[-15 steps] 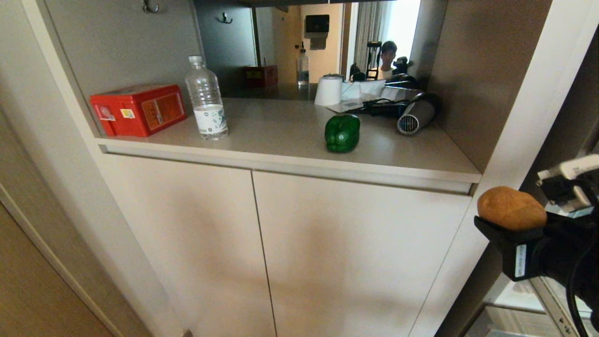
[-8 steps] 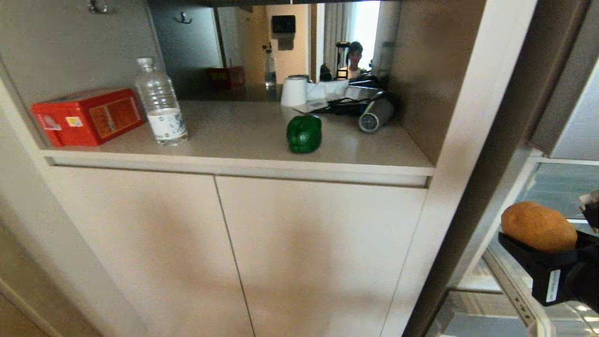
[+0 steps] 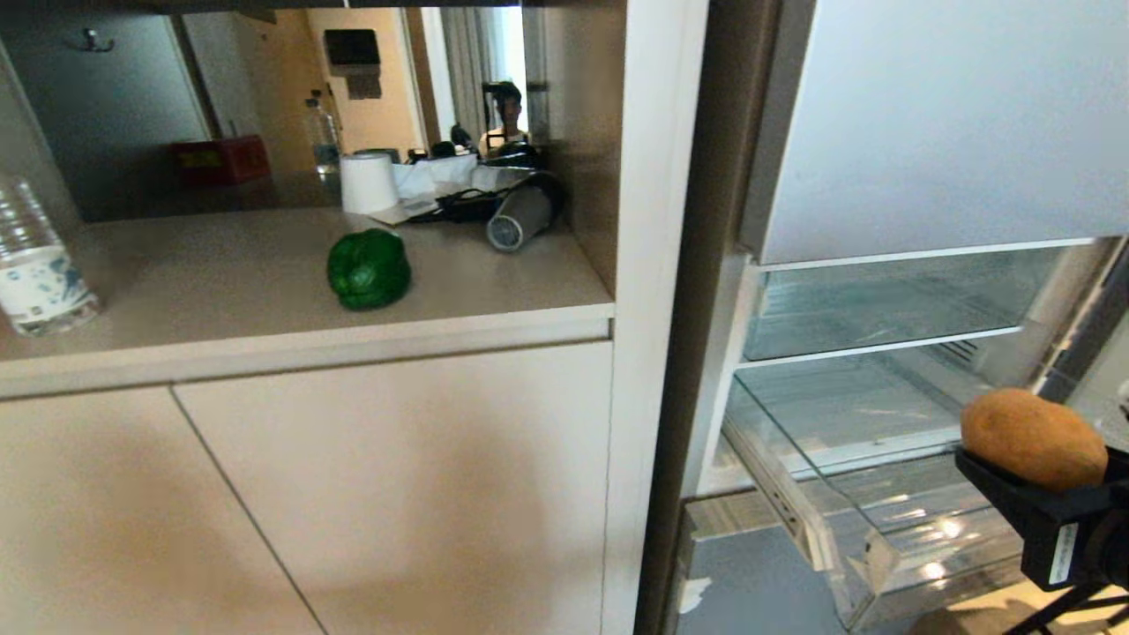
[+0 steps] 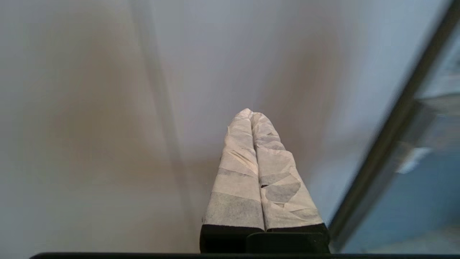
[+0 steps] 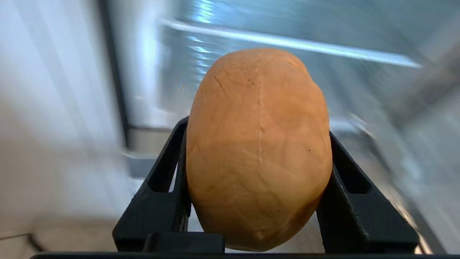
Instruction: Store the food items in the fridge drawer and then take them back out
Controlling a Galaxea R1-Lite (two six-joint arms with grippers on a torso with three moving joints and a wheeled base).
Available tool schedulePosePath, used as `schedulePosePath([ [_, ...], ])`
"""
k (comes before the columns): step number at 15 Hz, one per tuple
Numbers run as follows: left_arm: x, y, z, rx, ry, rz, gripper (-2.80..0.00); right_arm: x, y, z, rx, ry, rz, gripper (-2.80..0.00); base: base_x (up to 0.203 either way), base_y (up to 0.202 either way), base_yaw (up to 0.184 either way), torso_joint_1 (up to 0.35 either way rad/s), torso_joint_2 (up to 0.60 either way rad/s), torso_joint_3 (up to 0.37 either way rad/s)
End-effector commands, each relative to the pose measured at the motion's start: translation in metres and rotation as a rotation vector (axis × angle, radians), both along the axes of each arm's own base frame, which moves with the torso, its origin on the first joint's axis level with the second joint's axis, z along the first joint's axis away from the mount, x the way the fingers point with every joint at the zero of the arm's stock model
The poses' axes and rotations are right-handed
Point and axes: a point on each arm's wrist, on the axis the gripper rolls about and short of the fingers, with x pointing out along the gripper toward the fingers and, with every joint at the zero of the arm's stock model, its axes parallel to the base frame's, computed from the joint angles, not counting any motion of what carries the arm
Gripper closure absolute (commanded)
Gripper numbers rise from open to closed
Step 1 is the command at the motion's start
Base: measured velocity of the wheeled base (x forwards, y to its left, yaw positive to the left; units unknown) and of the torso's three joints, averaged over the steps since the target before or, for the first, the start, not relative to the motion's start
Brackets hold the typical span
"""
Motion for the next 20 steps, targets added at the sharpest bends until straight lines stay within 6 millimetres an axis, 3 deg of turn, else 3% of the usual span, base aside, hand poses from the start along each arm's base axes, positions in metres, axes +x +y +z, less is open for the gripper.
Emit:
schedulePosePath([
  [1,0.000,0.000,0.000,0.000,0.000,0.001,0.00,0.000,0.000,-0.001,-0.004,0.002,-0.004,0.00,0.000,0.008,-0.174,-0.002,0.01,0.002],
  [5,0.000,0.000,0.000,0.000,0.000,0.001,0.00,0.007,0.006,-0.003,-0.010,0.029,0.039,0.00,-0.002,0.008,-0.155,0.001,0.00,0.004],
  [7,0.000,0.000,0.000,0.000,0.000,0.001,0.00,0.026,0.013,-0.007,-0.031,0.076,0.022,0.00,0.000,-0.001,-0.041,-0.001,0.00,0.000],
  [11,0.000,0.000,0.000,0.000,0.000,0.001,0.00,0.093,0.016,-0.005,0.016,0.160,-0.004,0.00,0.000,0.000,0.000,0.000,0.00,0.000],
  [16,0.000,0.000,0.000,0.000,0.000,0.001,0.00,0.181,0.002,-0.041,0.055,0.320,-0.017,0.00,0.000,0.000,0.000,0.000,0.00,0.000],
  [20,0.000,0.000,0.000,0.000,0.000,0.001,0.00,0.219,-0.010,-0.062,0.098,0.375,0.009,0.00,0.000,0.000,0.000,0.000,0.00,0.000],
])
